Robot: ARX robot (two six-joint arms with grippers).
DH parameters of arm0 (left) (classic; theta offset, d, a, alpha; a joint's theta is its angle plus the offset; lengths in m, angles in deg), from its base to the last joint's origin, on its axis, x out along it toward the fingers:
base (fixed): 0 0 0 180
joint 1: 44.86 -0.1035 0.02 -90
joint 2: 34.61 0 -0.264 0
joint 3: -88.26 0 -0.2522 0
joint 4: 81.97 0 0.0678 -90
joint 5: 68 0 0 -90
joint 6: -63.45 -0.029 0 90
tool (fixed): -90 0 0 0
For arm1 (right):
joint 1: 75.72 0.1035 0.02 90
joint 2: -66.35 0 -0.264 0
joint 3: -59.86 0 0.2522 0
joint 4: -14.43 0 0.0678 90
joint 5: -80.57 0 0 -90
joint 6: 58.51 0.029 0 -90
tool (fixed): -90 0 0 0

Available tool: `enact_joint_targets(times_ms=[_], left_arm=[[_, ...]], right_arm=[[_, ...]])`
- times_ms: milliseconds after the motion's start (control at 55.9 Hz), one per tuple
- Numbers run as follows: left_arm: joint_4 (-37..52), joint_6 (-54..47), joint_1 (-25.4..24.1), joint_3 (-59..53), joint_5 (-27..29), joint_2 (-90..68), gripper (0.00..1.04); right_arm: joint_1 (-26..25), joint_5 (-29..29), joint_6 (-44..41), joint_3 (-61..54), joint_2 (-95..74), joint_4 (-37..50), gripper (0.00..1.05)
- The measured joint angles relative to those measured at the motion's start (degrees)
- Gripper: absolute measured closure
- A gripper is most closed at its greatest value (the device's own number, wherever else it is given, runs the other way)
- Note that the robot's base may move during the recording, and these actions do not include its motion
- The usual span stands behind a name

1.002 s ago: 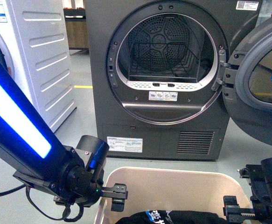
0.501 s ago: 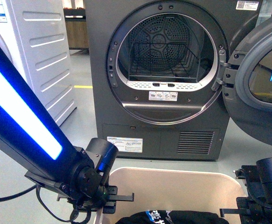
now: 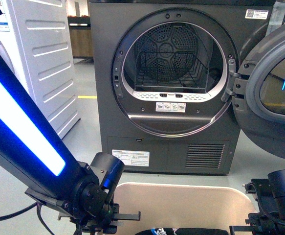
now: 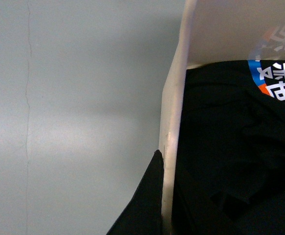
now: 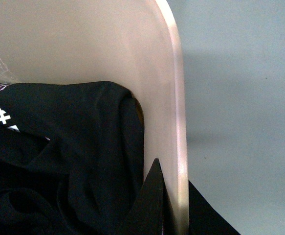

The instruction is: Move hamper under clothes hanger

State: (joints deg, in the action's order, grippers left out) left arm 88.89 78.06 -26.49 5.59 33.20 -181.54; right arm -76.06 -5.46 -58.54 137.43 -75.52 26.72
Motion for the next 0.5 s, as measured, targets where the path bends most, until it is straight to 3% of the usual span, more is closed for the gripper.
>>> enact_joint_targets(times_ms=[501], left_arm=[[0.00,0.22,-0.09,-2.84,0.50,5.07,1.01]], right_arm=[[0.04,-1.77,-1.25,-1.64,4.09,-0.79,1.02]])
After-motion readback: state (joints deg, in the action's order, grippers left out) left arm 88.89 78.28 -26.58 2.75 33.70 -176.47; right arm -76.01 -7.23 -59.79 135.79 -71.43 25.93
